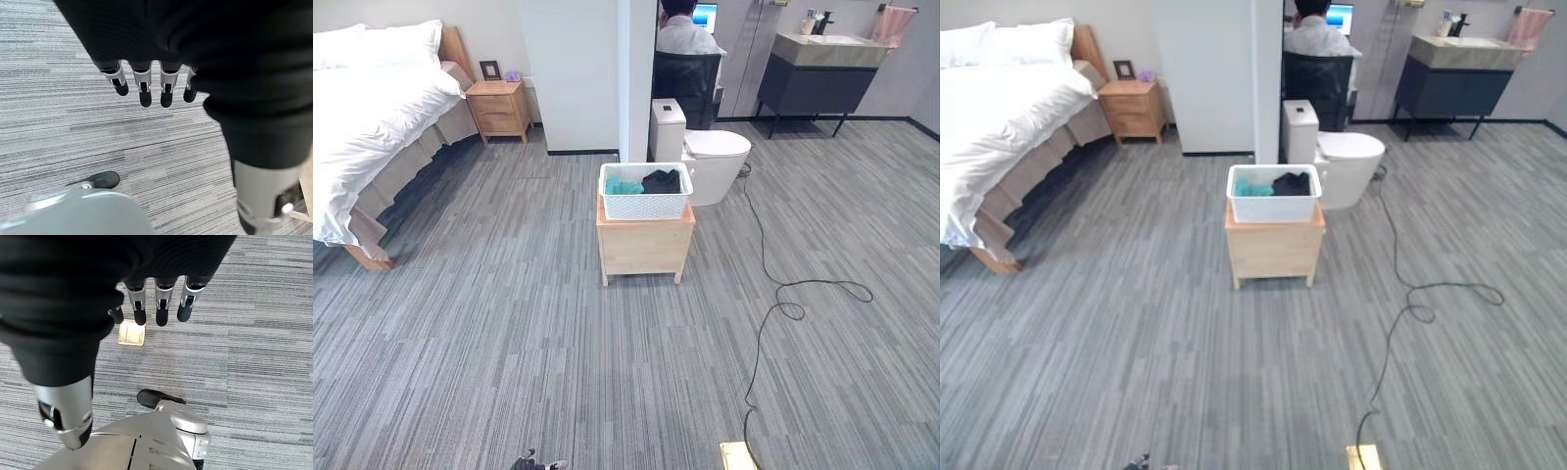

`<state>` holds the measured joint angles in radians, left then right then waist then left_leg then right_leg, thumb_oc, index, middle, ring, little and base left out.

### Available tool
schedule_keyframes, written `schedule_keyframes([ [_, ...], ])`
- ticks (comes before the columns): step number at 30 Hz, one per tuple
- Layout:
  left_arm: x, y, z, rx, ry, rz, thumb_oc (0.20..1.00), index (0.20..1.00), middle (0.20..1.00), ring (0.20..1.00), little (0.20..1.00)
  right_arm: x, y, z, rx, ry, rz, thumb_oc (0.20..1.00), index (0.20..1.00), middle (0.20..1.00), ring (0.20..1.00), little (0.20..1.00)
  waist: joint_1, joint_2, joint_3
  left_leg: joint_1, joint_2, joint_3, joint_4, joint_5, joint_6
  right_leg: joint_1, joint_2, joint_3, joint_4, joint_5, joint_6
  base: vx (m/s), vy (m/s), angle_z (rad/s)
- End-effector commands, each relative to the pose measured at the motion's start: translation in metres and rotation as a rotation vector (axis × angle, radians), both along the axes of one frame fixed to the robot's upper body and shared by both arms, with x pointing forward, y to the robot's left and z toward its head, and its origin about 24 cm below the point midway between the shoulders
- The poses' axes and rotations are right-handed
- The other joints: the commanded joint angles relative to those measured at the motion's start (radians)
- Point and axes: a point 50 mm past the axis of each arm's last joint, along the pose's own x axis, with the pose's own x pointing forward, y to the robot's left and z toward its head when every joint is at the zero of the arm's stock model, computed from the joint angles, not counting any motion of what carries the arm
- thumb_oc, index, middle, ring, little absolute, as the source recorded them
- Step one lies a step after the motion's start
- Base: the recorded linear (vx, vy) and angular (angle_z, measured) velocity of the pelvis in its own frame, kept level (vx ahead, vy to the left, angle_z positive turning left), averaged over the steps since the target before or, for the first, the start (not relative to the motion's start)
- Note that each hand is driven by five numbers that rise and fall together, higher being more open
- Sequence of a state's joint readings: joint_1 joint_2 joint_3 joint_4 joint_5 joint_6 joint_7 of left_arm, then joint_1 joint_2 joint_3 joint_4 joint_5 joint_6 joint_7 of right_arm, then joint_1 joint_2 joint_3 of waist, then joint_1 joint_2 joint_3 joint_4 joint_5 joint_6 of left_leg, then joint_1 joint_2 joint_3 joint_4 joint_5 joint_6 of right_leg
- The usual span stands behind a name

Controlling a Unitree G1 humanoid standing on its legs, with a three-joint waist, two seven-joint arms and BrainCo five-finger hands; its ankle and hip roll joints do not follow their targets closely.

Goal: Grab the laundry basket,head to the washer,open it,put in the laundry and shut it.

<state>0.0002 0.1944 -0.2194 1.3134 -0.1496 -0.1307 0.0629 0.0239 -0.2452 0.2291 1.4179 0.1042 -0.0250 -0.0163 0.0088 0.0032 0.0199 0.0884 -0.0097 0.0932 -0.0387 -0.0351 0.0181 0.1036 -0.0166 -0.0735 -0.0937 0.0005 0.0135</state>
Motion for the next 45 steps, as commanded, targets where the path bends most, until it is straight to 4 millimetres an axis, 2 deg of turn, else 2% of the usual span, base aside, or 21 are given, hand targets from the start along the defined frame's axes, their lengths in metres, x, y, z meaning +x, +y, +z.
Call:
schedule_keyframes([
  [1, 0.008, 0.020, 0.005, 0.055, -0.016, -0.004, 1.000, 1.000, 1.000, 1.000, 1.000, -0.003, 0.004, -0.001, 0.008, 0.029, 0.041, 1.000, 1.000, 1.000, 1.000, 1.000, 0.000, -0.022, -0.029, -0.050, 0.131, -0.066, -0.049, 0.050, -0.127, -0.025, -0.116, 0.005, 0.006, 0.006, 0.130, 0.00, 0.000, 0.00],
  [14, 0.011, 0.025, 0.007, 0.059, -0.028, 0.010, 1.000, 1.000, 1.000, 1.000, 1.000, -0.006, 0.003, -0.001, 0.017, 0.026, 0.007, 1.000, 1.000, 1.000, 1.000, 1.000, -0.002, -0.021, -0.020, -0.067, 0.150, -0.082, -0.049, 0.070, -0.140, -0.025, -0.090, 0.011, 0.006, -0.006, 0.116, 0.00, -0.028, 0.01],
  [18, 0.012, 0.026, 0.008, 0.061, -0.035, 0.019, 1.000, 1.000, 1.000, 1.000, 1.000, -0.001, -0.002, 0.001, 0.005, -0.020, -0.074, 1.000, 1.000, 1.000, 1.000, 1.000, -0.004, -0.016, -0.010, -0.070, 0.174, -0.090, -0.049, 0.084, -0.149, -0.022, -0.068, 0.017, 0.006, -0.018, 0.104, 0.01, -0.095, 0.12],
  [19, 0.016, 0.027, 0.009, 0.059, -0.054, 0.036, 1.000, 1.000, 1.000, 1.000, 1.000, 0.007, -0.006, 0.002, -0.002, -0.066, -0.124, 1.000, 1.000, 1.000, 1.000, 1.000, 0.000, -0.014, 0.010, -0.066, 0.193, -0.096, -0.049, 0.107, -0.154, -0.014, -0.050, 0.031, 0.006, -0.026, 0.089, -0.02, -0.159, 0.10],
  [21, 0.021, 0.027, 0.011, 0.050, -0.076, 0.053, 1.000, 1.000, 1.000, 1.000, 1.000, 0.020, -0.012, 0.006, -0.019, -0.116, -0.115, 1.000, 1.000, 1.000, 1.000, 1.000, 0.015, -0.026, 0.060, -0.145, 0.206, -0.123, 0.102, 0.103, -0.164, 0.000, -0.037, 0.035, 0.016, -0.032, 0.061, -0.06, -0.203, 0.10],
  [23, 0.032, 0.027, 0.014, 0.051, -0.115, 0.045, 1.000, 1.000, 1.000, 1.000, 1.000, 0.031, -0.017, 0.009, -0.039, -0.147, -0.085, 1.000, 1.000, 1.000, 1.000, 1.000, 0.024, -0.030, 0.102, -0.249, 0.193, -0.156, 0.264, 0.176, -0.167, 0.002, -0.030, 0.023, 0.032, -0.038, 0.041, -0.04, -0.134, 0.27],
  [24, 0.038, 0.025, 0.016, 0.050, -0.136, 0.048, 1.000, 1.000, 1.000, 1.000, 1.000, 0.038, -0.021, 0.011, -0.048, -0.158, -0.064, 1.000, 1.000, 1.000, 1.000, 1.000, 0.028, -0.044, 0.122, -0.320, 0.180, -0.135, 0.379, 0.199, -0.145, 0.008, -0.032, 0.006, 0.035, -0.043, 0.031, 0.07, -0.110, 0.13],
  [26, 0.041, 0.022, 0.016, 0.044, -0.145, 0.035, 1.000, 1.000, 1.000, 1.000, 1.000, 0.038, -0.025, 0.013, -0.066, -0.144, -0.052, 1.000, 1.000, 1.000, 1.000, 1.000, 0.033, -0.047, 0.117, -0.357, 0.173, -0.059, 0.345, 0.165, -0.122, 0.013, -0.035, -0.016, 0.032, -0.057, 0.033, 0.22, 0.005, 0.18],
  [27, 0.039, 0.020, 0.015, 0.037, -0.139, 0.031, 1.000, 1.000, 1.000, 1.000, 1.000, 0.038, -0.029, 0.014, -0.076, -0.137, -0.051, 1.000, 1.000, 1.000, 1.000, 1.000, 0.047, -0.039, 0.099, -0.349, 0.149, -0.017, 0.214, 0.143, -0.111, 0.020, -0.036, -0.015, 0.026, -0.076, 0.046, 0.45, 0.181, 0.53],
  [28, 0.038, 0.017, 0.014, 0.028, -0.135, 0.027, 1.000, 1.000, 1.000, 1.000, 1.000, 0.042, -0.032, 0.015, -0.083, -0.151, -0.058, 1.000, 1.000, 1.000, 1.000, 1.000, 0.067, -0.029, 0.089, -0.384, 0.136, 0.003, 0.108, 0.188, -0.118, 0.042, -0.033, -0.014, 0.021, -0.102, 0.054, 0.51, 0.214, 0.44],
  [29, 0.037, 0.016, 0.013, 0.024, -0.134, 0.030, 1.000, 1.000, 1.000, 1.000, 1.000, 0.043, -0.031, 0.015, -0.083, -0.157, -0.067, 1.000, 1.000, 1.000, 1.000, 1.000, 0.076, -0.030, 0.088, -0.398, 0.122, 0.010, 0.059, 0.202, -0.119, 0.058, -0.036, -0.011, 0.020, -0.116, 0.058, 0.60, 0.228, 0.25],
  [32, 0.026, 0.012, 0.009, 0.005, -0.100, 0.049, 1.000, 1.000, 1.000, 1.000, 1.000, 0.034, -0.025, 0.012, -0.061, -0.131, -0.085, 1.000, 1.000, 1.000, 1.000, 1.000, 0.109, -0.027, 0.054, -0.402, 0.117, 0.009, 0.026, 0.238, -0.114, 0.147, -0.057, 0.009, 0.027, -0.165, 0.079, 0.58, 0.197, -0.13],
  [34, 0.029, 0.014, 0.010, 0.004, -0.110, 0.045, 1.000, 1.000, 1.000, 1.000, 1.000, 0.029, -0.022, 0.010, -0.047, -0.114, -0.084, 1.000, 1.000, 1.000, 1.000, 1.000, 0.110, -0.044, 0.052, -0.429, 0.098, 0.003, 0.098, 0.220, -0.097, 0.154, -0.091, 0.007, 0.073, -0.181, 0.084, 0.48, 0.191, -0.28],
  [35, 0.031, 0.016, 0.011, 0.009, -0.110, 0.035, 1.000, 1.000, 1.000, 1.000, 1.000, 0.026, -0.019, 0.008, -0.033, -0.105, -0.095, 1.000, 1.000, 1.000, 1.000, 1.000, 0.117, -0.073, 0.047, -0.421, 0.060, 0.006, 0.150, 0.168, -0.064, 0.129, -0.129, 0.017, 0.181, -0.151, 0.109, 0.46, 0.235, -0.09],
  [36, 0.033, 0.017, 0.012, 0.012, -0.112, 0.025, 1.000, 1.000, 1.000, 1.000, 1.000, 0.027, -0.020, 0.009, -0.033, -0.107, -0.103, 1.000, 1.000, 1.000, 1.000, 1.000, 0.114, -0.078, 0.048, -0.409, 0.042, 0.009, 0.154, 0.149, -0.047, 0.097, -0.141, 0.021, 0.255, -0.102, 0.123, 0.44, 0.257, -0.12],
  [38, 0.042, 0.019, 0.015, 0.021, -0.134, 0.002, 1.000, 1.000, 1.000, 1.000, 1.000, 0.030, -0.023, 0.010, -0.037, -0.130, -0.145, 1.000, 1.000, 1.000, 1.000, 1.000, 0.097, -0.075, 0.062, -0.374, 0.029, 0.014, 0.151, 0.118, -0.018, 0.001, -0.144, 0.044, 0.457, 0.054, 0.134, 0.30, 0.205, -0.48],
  [40, 0.051, 0.021, 0.019, 0.026, -0.169, -0.011, 1.000, 1.000, 1.000, 1.000, 1.000, 0.038, -0.027, 0.013, -0.042, -0.175, -0.193, 1.000, 1.000, 1.000, 1.000, 1.000, 0.071, -0.048, 0.085, -0.314, 0.037, 0.015, 0.134, 0.089, 0.004, -0.090, -0.145, 0.027, 0.612, 0.128, 0.142, 0.27, 0.171, -0.08],
  [41, 0.057, 0.022, 0.021, 0.030, -0.185, -0.017, 1.000, 1.000, 1.000, 1.000, 1.000, 0.040, -0.030, 0.014, -0.049, -0.192, -0.219, 1.000, 1.000, 1.000, 1.000, 1.000, 0.063, -0.032, 0.096, -0.284, 0.048, 0.015, 0.126, 0.079, 0.010, -0.141, -0.155, -0.010, 0.666, 0.137, 0.140, 0.14, 0.088, 0.27],
  [42, 0.057, 0.021, 0.021, 0.030, -0.185, -0.017, 1.000, 1.000, 1.000, 1.000, 1.000, 0.040, -0.030, 0.014, -0.049, -0.193, -0.219, 1.000, 1.000, 1.000, 1.000, 1.000, 0.062, -0.034, 0.098, -0.283, 0.045, 0.014, 0.126, 0.079, 0.011, -0.142, -0.159, -0.011, 0.673, 0.132, 0.140, 0.32, 0.095, 0.53],
  [43, 0.062, 0.025, 0.025, 0.039, -0.205, -0.020, 1.000, 1.000, 1.000, 1.000, 1.000, 0.042, -0.041, 0.019, -0.076, -0.231, -0.291, 1.000, 1.000, 1.000, 1.000, 1.000, 0.041, -0.027, 0.113, -0.211, 0.045, 0.016, 0.107, 0.048, 0.012, -0.193, -0.197, -0.110, 0.645, 0.068, 0.119, 0.33, 0.049, 0.46],
  [45, 0.061, 0.027, 0.026, 0.044, -0.214, -0.017, 1.000, 1.000, 1.000, 1.000, 1.000, 0.046, -0.053, 0.024, -0.108, -0.280, -0.351, 1.000, 1.000, 1.000, 1.000, 1.000, 0.027, -0.022, 0.116, -0.164, 0.056, 0.029, 0.097, 0.022, 0.003, -0.213, -0.213, -0.177, 0.551, 0.026, 0.113, 0.40, -0.005, 0.24],
])
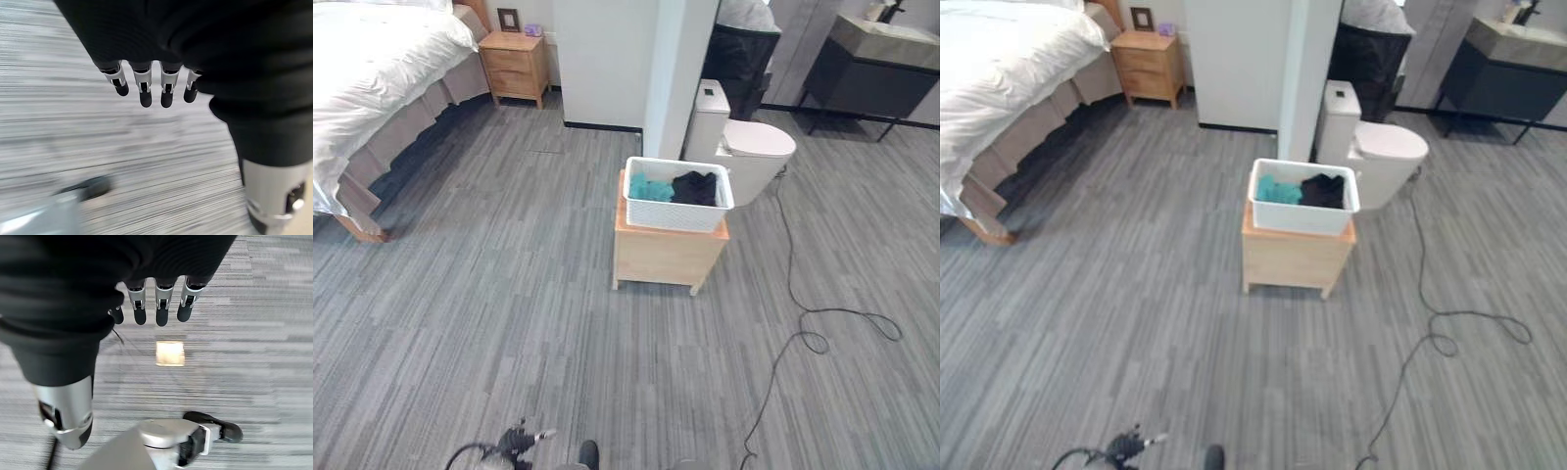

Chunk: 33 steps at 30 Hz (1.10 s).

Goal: Grab the laundry basket,head to the washer,open it,put in the laundry and shut it.

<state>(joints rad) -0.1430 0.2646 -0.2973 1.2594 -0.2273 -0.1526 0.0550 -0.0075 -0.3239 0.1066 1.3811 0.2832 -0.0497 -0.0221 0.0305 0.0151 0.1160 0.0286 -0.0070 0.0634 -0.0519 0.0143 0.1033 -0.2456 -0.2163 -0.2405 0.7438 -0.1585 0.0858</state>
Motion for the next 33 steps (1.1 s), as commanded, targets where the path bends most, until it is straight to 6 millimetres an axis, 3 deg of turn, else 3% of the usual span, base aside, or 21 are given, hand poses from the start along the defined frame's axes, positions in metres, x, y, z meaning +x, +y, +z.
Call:
schedule_keyframes([
  [1, -0.010, 0.016, 0.002, 0.018, -0.017, 0.045, 1.000, 1.000, 1.000, 1.000, 1.000, 0.025, -0.026, 0.015, -0.090, -0.133, -0.122, 1.000, 1.000, 1.000, 1.000, 1.000, 0.000, -0.037, 0.017, -0.071, 0.054, 0.061, 0.102, -0.057, -0.092, 0.109, -0.031, -0.034, -0.346, 0.162, 0.052, 0.30, -0.092, 0.11],
  [4, -0.006, 0.015, 0.004, 0.011, -0.049, 0.040, 1.000, 1.000, 1.000, 1.000, 1.000, 0.033, -0.039, 0.023, -0.134, -0.179, -0.173, 1.000, 1.000, 1.000, 1.000, 1.000, -0.009, -0.042, 0.028, -0.016, 0.058, 0.063, 0.090, -0.084, -0.108, 0.108, -0.035, -0.044, -0.549, 0.196, 0.061, 0.28, -0.151, 0.04],
  [8, 0.005, 0.010, 0.008, 0.014, -0.083, 0.011, 1.000, 1.000, 1.000, 1.000, 1.000, 0.028, -0.048, 0.026, -0.147, -0.190, -0.273, 1.000, 1.000, 1.000, 1.000, 1.000, -0.034, -0.052, 0.031, 0.058, 0.063, 0.033, 0.077, -0.131, -0.136, 0.078, -0.054, 0.075, -0.740, 0.297, 0.118, 0.33, -0.179, 0.03],
  [11, 0.003, 0.009, 0.007, 0.017, -0.080, -0.006, 1.000, 1.000, 1.000, 1.000, 1.000, 0.018, -0.049, 0.024, -0.130, -0.160, -0.278, 1.000, 1.000, 1.000, 1.000, 1.000, -0.040, -0.048, 0.013, 0.131, 0.067, -0.019, 0.044, -0.156, -0.149, 0.052, -0.051, 0.126, -0.804, 0.335, 0.138, 0.36, -0.201, 0.14],
  [13, -0.002, 0.009, 0.004, 0.011, -0.060, -0.003, 1.000, 1.000, 1.000, 1.000, 1.000, 0.011, -0.047, 0.022, -0.128, -0.124, -0.253, 1.000, 1.000, 1.000, 1.000, 1.000, -0.050, -0.045, -0.006, 0.191, 0.087, -0.041, 0.006, -0.171, -0.160, 0.043, -0.042, 0.105, -0.813, 0.350, 0.149, 0.38, -0.229, -0.05],
  [16, -0.008, 0.008, 0.002, 0.005, -0.043, 0.003, 1.000, 1.000, 1.000, 1.000, 1.000, -0.005, -0.046, 0.019, -0.123, -0.080, -0.256, 1.000, 1.000, 1.000, 1.000, 1.000, -0.065, -0.048, -0.030, 0.220, 0.112, -0.048, 0.004, -0.175, -0.177, 0.064, -0.018, 0.134, -0.806, 0.353, 0.140, 0.27, -0.218, -0.17],
  [18, -0.006, 0.007, 0.002, -0.007, -0.050, 0.029, 1.000, 1.000, 1.000, 1.000, 1.000, -0.015, -0.045, 0.017, -0.111, -0.063, -0.268, 1.000, 1.000, 1.000, 1.000, 1.000, -0.087, -0.043, -0.035, 0.210, 0.161, -0.078, 0.048, -0.151, -0.196, 0.047, 0.029, 0.222, -0.724, 0.325, 0.111, 0.24, -0.356, 0.16],
  [19, -0.001, 0.005, 0.003, -0.015, -0.061, 0.056, 1.000, 1.000, 1.000, 1.000, 1.000, -0.021, -0.039, 0.013, -0.097, -0.043, -0.271, 1.000, 1.000, 1.000, 1.000, 1.000, -0.096, -0.026, -0.034, 0.148, 0.221, -0.105, 0.183, -0.068, -0.212, 0.034, 0.107, 0.268, -0.641, 0.257, 0.069, 0.25, -0.473, 0.87],
  [20, 0.004, 0.005, 0.005, -0.027, -0.084, 0.072, 1.000, 1.000, 1.000, 1.000, 1.000, -0.021, -0.036, 0.012, -0.094, -0.052, -0.281, 1.000, 1.000, 1.000, 1.000, 1.000, -0.090, -0.037, -0.025, 0.062, 0.220, -0.117, 0.315, 0.003, -0.204, 0.041, 0.112, 0.256, -0.626, 0.241, 0.044, 0.24, -0.618, 0.92],
  [21, 0.010, 0.007, 0.009, -0.040, -0.122, 0.122, 1.000, 1.000, 1.000, 1.000, 1.000, -0.011, -0.033, 0.012, -0.085, -0.075, -0.252, 1.000, 1.000, 1.000, 1.000, 1.000, -0.064, -0.062, 0.013, -0.072, 0.189, -0.171, 0.573, 0.055, -0.155, 0.096, 0.122, 0.225, -0.646, 0.224, 0.001, 0.14, -0.489, 0.55],
  [23, 0.019, 0.010, 0.014, -0.029, -0.163, 0.144, 1.000, 1.000, 1.000, 1.000, 1.000, -0.001, -0.032, 0.013, -0.089, -0.114, -0.241, 1.000, 1.000, 1.000, 1.000, 1.000, -0.052, -0.088, 0.031, -0.153, 0.181, -0.157, 0.612, 0.072, -0.132, 0.140, 0.128, 0.246, -0.660, 0.202, -0.022, 0.25, -0.324, -0.35],
  [25, 0.036, 0.003, 0.025, -0.036, -0.240, 0.087, 1.000, 1.000, 1.000, 1.000, 1.000, 0.021, -0.040, 0.022, -0.108, -0.222, -0.218, 1.000, 1.000, 1.000, 1.000, 1.000, -0.045, -0.084, 0.039, -0.197, 0.211, -0.070, 0.412, 0.054, -0.162, 0.191, 0.117, 0.234, -0.671, 0.157, -0.016, 0.40, 0.050, -0.13],
  [26, 0.047, -0.005, 0.033, -0.041, -0.285, 0.012, 1.000, 1.000, 1.000, 1.000, 1.000, 0.038, -0.048, 0.032, -0.126, -0.299, -0.189, 1.000, 1.000, 1.000, 1.000, 1.000, -0.035, -0.055, 0.036, -0.225, 0.206, -0.079, 0.221, 0.084, -0.187, 0.203, 0.127, 0.241, -0.663, 0.127, -0.007, 0.29, 0.157, 0.16],
  [27, 0.046, -0.005, 0.032, -0.042, -0.283, 0.012, 1.000, 1.000, 1.000, 1.000, 1.000, 0.037, -0.048, 0.033, -0.127, -0.298, -0.189, 1.000, 1.000, 1.000, 1.000, 1.000, -0.035, -0.057, 0.038, -0.214, 0.204, -0.078, 0.207, 0.090, -0.188, 0.208, 0.125, 0.239, -0.661, 0.123, -0.007, 0.43, 0.226, -0.42],
  [28, 0.059, -0.015, 0.045, -0.041, -0.352, -0.081, 1.000, 1.000, 1.000, 1.000, 1.000, 0.062, -0.054, 0.047, -0.145, -0.411, -0.165, 1.000, 1.000, 1.000, 1.000, 1.000, -0.011, -0.028, 0.043, -0.256, 0.181, -0.111, 0.047, 0.134, -0.202, 0.249, 0.130, 0.239, -0.654, 0.087, -0.004, 0.46, 0.203, -0.19],
  [29, 0.063, -0.022, 0.052, -0.019, -0.377, -0.164, 1.000, 1.000, 1.000, 1.000, 1.000, 0.083, -0.055, 0.060, -0.159, -0.510, -0.140, 1.000, 1.000, 1.000, 1.000, 1.000, 0.002, -0.020, 0.036, -0.270, 0.162, -0.123, -0.002, 0.137, -0.211, 0.285, 0.121, 0.244, -0.663, 0.072, 0.009, 0.58, 0.275, -0.15],
  [31, 0.062, -0.024, 0.056, -0.024, -0.393, -0.191, 1.000, 1.000, 1.000, 1.000, 1.000, 0.097, -0.052, 0.072, -0.169, -0.575, -0.084, 1.000, 1.000, 1.000, 1.000, 1.000, 0.008, -0.002, 0.008, -0.242, 0.166, -0.108, -0.004, 0.156, -0.211, 0.324, 0.104, 0.249, -0.683, 0.062, 0.032, 0.42, 0.226, -0.07],
  [33, 0.058, -0.018, 0.055, 0.037, -0.370, -0.207, 1.000, 1.000, 1.000, 1.000, 1.000, 0.112, -0.043, 0.081, -0.153, -0.640, -0.032, 1.000, 1.000, 1.000, 1.000, 1.000, 0.028, -0.012, -0.021, -0.230, 0.127, -0.104, 0.057, 0.120, -0.188, 0.335, 0.041, 0.263, -0.650, 0.070, 0.060, 0.44, 0.325, -0.48],
])
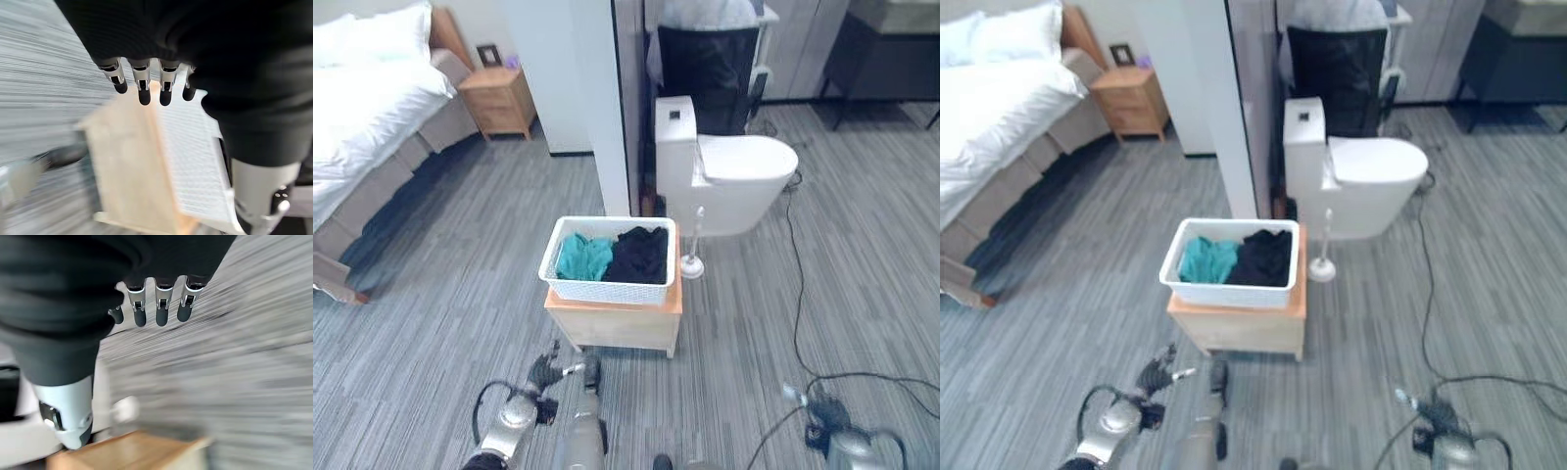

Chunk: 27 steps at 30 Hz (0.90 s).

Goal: Grab the laundry basket,head to the washer,open it,put in the laundry and shut it.

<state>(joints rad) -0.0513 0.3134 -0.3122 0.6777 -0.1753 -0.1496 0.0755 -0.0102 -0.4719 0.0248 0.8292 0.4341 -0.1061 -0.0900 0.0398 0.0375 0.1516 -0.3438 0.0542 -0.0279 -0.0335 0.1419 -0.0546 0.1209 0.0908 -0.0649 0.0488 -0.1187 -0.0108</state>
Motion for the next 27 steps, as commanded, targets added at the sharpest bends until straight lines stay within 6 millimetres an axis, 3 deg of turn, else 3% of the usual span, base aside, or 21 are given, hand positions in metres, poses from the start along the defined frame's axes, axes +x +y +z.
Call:
schedule_keyframes([
  [1, -0.005, 0.020, -0.007, 0.137, 0.059, 0.006, 1.000, 1.000, 1.000, 1.000, 1.000, -0.001, 0.001, 0.001, -0.027, -0.010, -0.002, 1.000, 1.000, 1.000, 1.000, 1.000, 0.025, -0.034, -0.054, 0.163, 0.053, -0.014, 0.041, -0.022, -0.017, -0.057, -0.274, 0.101, 0.118, 0.041, 0.159, 0.37, 0.345, -0.27],
  [3, -0.003, 0.030, -0.002, 0.183, 0.041, 0.049, 1.000, 1.000, 1.000, 1.000, 1.000, 0.017, 0.024, 0.003, 0.005, -0.051, 0.066, 1.000, 1.000, 1.000, 1.000, 1.000, 0.039, -0.031, -0.031, 0.212, 0.049, 0.021, 0.044, -0.052, 0.013, -0.145, -0.281, 0.105, 0.280, 0.085, 0.157, 0.21, 0.212, -0.63],
  [4, -0.006, 0.033, -0.003, 0.174, 0.040, 0.089, 1.000, 1.000, 1.000, 1.000, 1.000, 0.019, 0.041, -0.002, 0.026, -0.033, 0.125, 1.000, 1.000, 1.000, 1.000, 1.000, 0.044, -0.032, -0.028, 0.251, 0.044, 0.045, 0.026, -0.066, 0.023, -0.192, -0.289, 0.043, 0.277, 0.102, 0.159, 0.21, 0.119, -0.79],
  [5, -0.008, 0.036, -0.001, 0.176, 0.030, 0.111, 1.000, 1.000, 1.000, 1.000, 1.000, 0.021, 0.046, -0.003, 0.024, -0.028, 0.155, 1.000, 1.000, 1.000, 1.000, 1.000, 0.047, -0.036, -0.031, 0.269, 0.040, 0.055, 0.009, -0.072, 0.022, -0.192, -0.293, -0.004, 0.221, 0.099, 0.155, 0.24, -0.002, -0.82],
  [6, -0.008, 0.040, 0.002, 0.170, 0.003, 0.156, 1.000, 1.000, 1.000, 1.000, 1.000, 0.022, 0.055, -0.006, 0.033, -0.015, 0.185, 1.000, 1.000, 1.000, 1.000, 1.000, 0.041, -0.039, -0.037, 0.297, 0.044, 0.067, -0.016, -0.078, 0.014, -0.208, -0.294, -0.068, 0.112, 0.132, 0.159, 0.16, -0.049, -0.50],
  [7, -0.009, 0.040, 0.002, 0.170, 0.003, 0.157, 1.000, 1.000, 1.000, 1.000, 1.000, 0.022, 0.055, -0.006, 0.033, -0.015, 0.186, 1.000, 1.000, 1.000, 1.000, 1.000, 0.037, -0.038, -0.037, 0.298, 0.046, 0.064, -0.018, -0.078, 0.013, -0.204, -0.292, -0.072, 0.106, 0.135, 0.159, 0.19, -0.112, -0.30],
  [8, -0.003, 0.041, 0.010, 0.191, -0.048, 0.170, 1.000, 1.000, 1.000, 1.000, 1.000, 0.018, 0.062, -0.008, 0.040, -0.007, 0.210, 1.000, 1.000, 1.000, 1.000, 1.000, 0.028, -0.051, -0.031, 0.304, 0.045, 0.045, -0.018, -0.087, 0.008, -0.197, -0.276, -0.028, 0.037, 0.137, 0.162, 0.09, -0.055, 0.18],
  [11, -0.004, 0.044, 0.016, 0.216, -0.090, 0.190, 1.000, 1.000, 1.000, 1.000, 1.000, 0.012, 0.061, -0.007, 0.026, -0.009, 0.223, 1.000, 1.000, 1.000, 1.000, 1.000, 0.029, -0.067, -0.038, 0.318, 0.042, 0.041, -0.024, -0.097, 0.005, -0.158, -0.274, -0.019, -0.011, 0.151, 0.159, 0.12, -0.070, 0.48],
  [13, -0.010, 0.045, 0.017, 0.209, -0.099, 0.210, 1.000, 1.000, 1.000, 1.000, 1.000, 0.010, 0.060, -0.005, 0.003, -0.008, 0.247, 1.000, 1.000, 1.000, 1.000, 1.000, 0.034, -0.077, -0.056, 0.332, 0.050, 0.046, -0.039, -0.099, -0.003, -0.127, -0.273, -0.045, -0.048, 0.154, 0.161, 0.14, -0.098, 0.52],
  [18, -0.036, 0.069, 0.030, 0.221, -0.152, 0.323, 1.000, 1.000, 1.000, 1.000, 1.000, -0.001, 0.043, 0.006, -0.042, -0.041, 0.215, 1.000, 1.000, 1.000, 1.000, 1.000, 0.038, -0.088, -0.075, 0.341, 0.076, 0.007, -0.048, -0.098, -0.025, -0.085, -0.244, -0.072, -0.055, 0.124, 0.148, 0.10, -0.114, 0.07],
  [20, -0.041, 0.082, 0.044, 0.257, -0.198, 0.351, 1.000, 1.000, 1.000, 1.000, 1.000, 0.000, 0.036, 0.015, -0.063, -0.085, 0.179, 1.000, 1.000, 1.000, 1.000, 1.000, 0.043, -0.085, -0.071, 0.334, 0.088, -0.007, -0.049, -0.092, -0.033, -0.085, -0.231, -0.075, -0.050, 0.108, 0.140, 0.03, -0.125, 0.34],
  [21, -0.043, 0.097, 0.063, 0.334, -0.263, 0.363, 1.000, 1.000, 1.000, 1.000, 1.000, 0.001, 0.028, 0.029, -0.096, -0.149, 0.149, 1.000, 1.000, 1.000, 1.000, 1.000, 0.051, -0.079, -0.062, 0.318, 0.101, -0.027, -0.049, -0.079, -0.042, -0.091, -0.216, -0.083, -0.039, 0.087, 0.127, -0.01, -0.115, 0.24],
  [24, -0.042, 0.110, 0.081, 0.412, -0.314, 0.366, 1.000, 1.000, 1.000, 1.000, 1.000, -0.001, 0.019, 0.043, -0.142, -0.194, 0.137, 1.000, 1.000, 1.000, 1.000, 1.000, 0.050, -0.073, -0.064, 0.300, 0.116, -0.046, -0.053, -0.067, -0.059, -0.095, -0.200, -0.104, -0.022, 0.064, 0.115, -0.02, -0.102, 0.33],
  [25, -0.034, 0.123, 0.104, 0.490, -0.393, 0.378, 1.000, 1.000, 1.000, 1.000, 1.000, 0.001, 0.014, 0.059, -0.185, -0.252, 0.141, 1.000, 1.000, 1.000, 1.000, 1.000, 0.050, -0.066, -0.062, 0.283, 0.129, -0.053, -0.053, -0.056, -0.070, -0.097, -0.190, -0.124, -0.006, 0.047, 0.107, -0.02, -0.098, 0.61],
  [27, -0.027, 0.127, 0.117, 0.536, -0.438, 0.375, 1.000, 1.000, 1.000, 1.000, 1.000, 0.003, 0.012, 0.067, -0.209, -0.277, 0.147, 1.000, 1.000, 1.000, 1.000, 1.000, 0.049, -0.063, -0.060, 0.270, 0.136, -0.056, -0.047, -0.050, -0.075, -0.098, -0.187, -0.138, 0.008, 0.034, 0.101, -0.01, -0.070, 0.49],
])
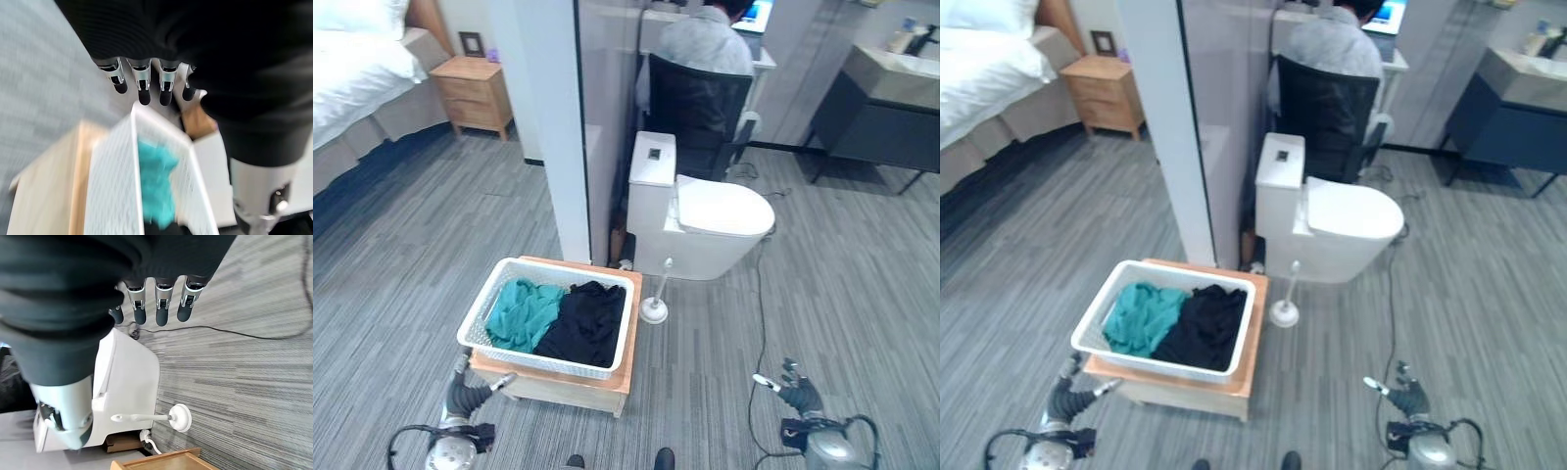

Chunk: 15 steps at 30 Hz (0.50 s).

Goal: Grab the laundry basket,head to the washer,open it,put in the laundry and shut it.

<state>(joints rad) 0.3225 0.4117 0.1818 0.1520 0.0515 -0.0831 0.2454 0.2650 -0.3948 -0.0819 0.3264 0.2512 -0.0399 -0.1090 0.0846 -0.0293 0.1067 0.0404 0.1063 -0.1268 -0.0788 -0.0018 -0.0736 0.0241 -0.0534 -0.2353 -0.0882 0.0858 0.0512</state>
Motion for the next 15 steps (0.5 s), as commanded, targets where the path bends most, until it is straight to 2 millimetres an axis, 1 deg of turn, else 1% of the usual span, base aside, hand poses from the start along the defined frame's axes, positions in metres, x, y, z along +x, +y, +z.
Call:
schedule_keyframes([
  [1, 0.034, 0.019, 0.053, 0.234, -0.166, -0.027, 1.000, 1.000, 1.000, 1.000, 1.000, 0.026, -0.015, 0.045, -0.149, -0.185, 0.039, 1.000, 1.000, 1.000, 1.000, 1.000, 0.001, 0.003, -0.003, -0.129, 0.089, 0.048, 0.019, 0.091, -0.061, 0.004, -0.044, 0.021, 0.162, -0.188, 0.030, -0.07, -0.062, 0.41],
  [2, 0.044, 0.020, 0.069, 0.283, -0.220, -0.027, 1.000, 1.000, 1.000, 1.000, 1.000, 0.029, -0.016, 0.054, -0.175, -0.215, 0.047, 1.000, 1.000, 1.000, 1.000, 1.000, -0.008, 0.001, 0.016, -0.164, 0.094, 0.073, 0.077, 0.089, -0.063, 0.005, -0.053, 0.000, 0.177, -0.196, 0.025, -0.09, -0.031, 0.59],
  [3, 0.046, 0.020, 0.070, 0.285, -0.224, -0.028, 1.000, 1.000, 1.000, 1.000, 1.000, 0.029, -0.016, 0.054, -0.175, -0.219, 0.045, 1.000, 1.000, 1.000, 1.000, 1.000, -0.011, 0.000, 0.019, -0.179, 0.090, 0.066, 0.092, 0.090, -0.061, 0.000, -0.055, -0.005, 0.178, -0.191, 0.025, -0.15, 0.002, 0.73],
  [4, 0.056, 0.019, 0.085, 0.320, -0.276, -0.035, 1.000, 1.000, 1.000, 1.000, 1.000, 0.032, -0.016, 0.059, -0.188, -0.234, 0.057, 1.000, 1.000, 1.000, 1.000, 1.000, -0.023, -0.002, 0.031, -0.203, 0.105, 0.111, 0.139, 0.086, -0.058, 0.004, -0.063, -0.021, 0.184, -0.197, 0.022, -0.09, 0.109, 0.80],
  [5, 0.066, 0.019, 0.100, 0.359, -0.329, -0.024, 1.000, 1.000, 1.000, 1.000, 1.000, 0.036, -0.012, 0.062, -0.201, -0.238, 0.081, 1.000, 1.000, 1.000, 1.000, 1.000, -0.044, -0.002, 0.036, -0.223, 0.161, 0.176, 0.171, 0.109, -0.062, 0.013, -0.076, -0.026, 0.184, -0.193, 0.032, -0.05, 0.171, 0.49],
  [6, 0.070, 0.020, 0.103, 0.359, -0.339, -0.020, 1.000, 1.000, 1.000, 1.000, 1.000, 0.039, -0.011, 0.061, -0.196, -0.240, 0.087, 1.000, 1.000, 1.000, 1.000, 1.000, -0.045, -0.002, 0.035, -0.218, 0.181, 0.170, 0.168, 0.116, -0.067, 0.012, -0.084, -0.017, 0.186, -0.189, 0.040, 0.00, 0.159, 0.63],
  [7, 0.071, 0.020, 0.103, 0.359, -0.341, -0.019, 1.000, 1.000, 1.000, 1.000, 1.000, 0.039, -0.010, 0.062, -0.196, -0.242, 0.086, 1.000, 1.000, 1.000, 1.000, 1.000, -0.043, -0.001, 0.038, -0.216, 0.184, 0.172, 0.166, 0.117, -0.069, 0.011, -0.082, -0.014, 0.186, -0.188, 0.040, 0.04, 0.133, 0.44],
  [8, 0.074, 0.022, 0.104, 0.350, -0.339, -0.004, 1.000, 1.000, 1.000, 1.000, 1.000, 0.044, -0.007, 0.062, -0.186, -0.247, 0.099, 1.000, 1.000, 1.000, 1.000, 1.000, -0.034, 0.001, 0.040, -0.197, 0.192, 0.131, 0.152, 0.116, -0.075, 0.011, -0.086, 0.009, 0.189, -0.187, 0.047, 0.13, 0.226, 0.27],
  [9, 0.074, 0.021, 0.100, 0.318, -0.330, -0.006, 1.000, 1.000, 1.000, 1.000, 1.000, 0.051, 0.001, 0.058, -0.153, -0.240, 0.131, 1.000, 1.000, 1.000, 1.000, 1.000, -0.022, 0.014, 0.030, -0.166, 0.195, -0.013, 0.108, 0.109, -0.093, 0.006, -0.089, 0.062, 0.188, -0.187, 0.057, 0.20, 0.350, -0.48],
  [10, 0.076, 0.020, 0.098, 0.302, -0.332, -0.006, 1.000, 1.000, 1.000, 1.000, 1.000, 0.054, 0.006, 0.057, -0.130, -0.242, 0.145, 1.000, 1.000, 1.000, 1.000, 1.000, -0.026, 0.023, 0.016, -0.150, 0.203, -0.051, 0.092, 0.105, -0.102, 0.008, -0.103, 0.083, 0.187, -0.187, 0.070, 0.24, 0.404, -0.76],
  [11, 0.080, 0.017, 0.096, 0.286, -0.333, -0.013, 1.000, 1.000, 1.000, 1.000, 1.000, 0.059, 0.012, 0.055, -0.108, -0.241, 0.161, 1.000, 1.000, 1.000, 1.000, 1.000, -0.032, 0.037, 0.002, -0.134, 0.212, -0.049, 0.074, 0.094, -0.102, 0.014, -0.114, 0.088, 0.186, -0.189, 0.080, 0.20, 0.364, -0.78],
  [12, 0.083, 0.014, 0.094, 0.278, -0.325, -0.028, 1.000, 1.000, 1.000, 1.000, 1.000, 0.059, 0.018, 0.051, -0.090, -0.228, 0.171, 1.000, 1.000, 1.000, 1.000, 1.000, -0.038, 0.043, -0.004, -0.135, 0.207, -0.028, 0.089, 0.081, -0.102, 0.021, -0.132, 0.097, 0.185, -0.188, 0.087, 0.17, 0.370, -0.53],
  [13, 0.088, 0.009, 0.092, 0.266, -0.324, -0.045, 1.000, 1.000, 1.000, 1.000, 1.000, 0.059, 0.020, 0.051, -0.082, -0.231, 0.177, 1.000, 1.000, 1.000, 1.000, 1.000, -0.043, 0.045, -0.004, -0.147, 0.191, -0.014, 0.123, 0.071, -0.109, 0.031, -0.157, 0.104, 0.180, -0.176, 0.091, 0.12, 0.373, -0.38],
  [15, 0.092, 0.005, 0.091, 0.239, -0.324, -0.056, 1.000, 1.000, 1.000, 1.000, 1.000, 0.066, 0.029, 0.052, -0.054, -0.243, 0.203, 1.000, 1.000, 1.000, 1.000, 1.000, -0.033, 0.040, 0.003, -0.161, 0.121, -0.022, 0.168, 0.007, -0.088, 0.031, -0.218, 0.133, 0.144, -0.129, 0.114, 0.04, 0.365, -0.32],
])
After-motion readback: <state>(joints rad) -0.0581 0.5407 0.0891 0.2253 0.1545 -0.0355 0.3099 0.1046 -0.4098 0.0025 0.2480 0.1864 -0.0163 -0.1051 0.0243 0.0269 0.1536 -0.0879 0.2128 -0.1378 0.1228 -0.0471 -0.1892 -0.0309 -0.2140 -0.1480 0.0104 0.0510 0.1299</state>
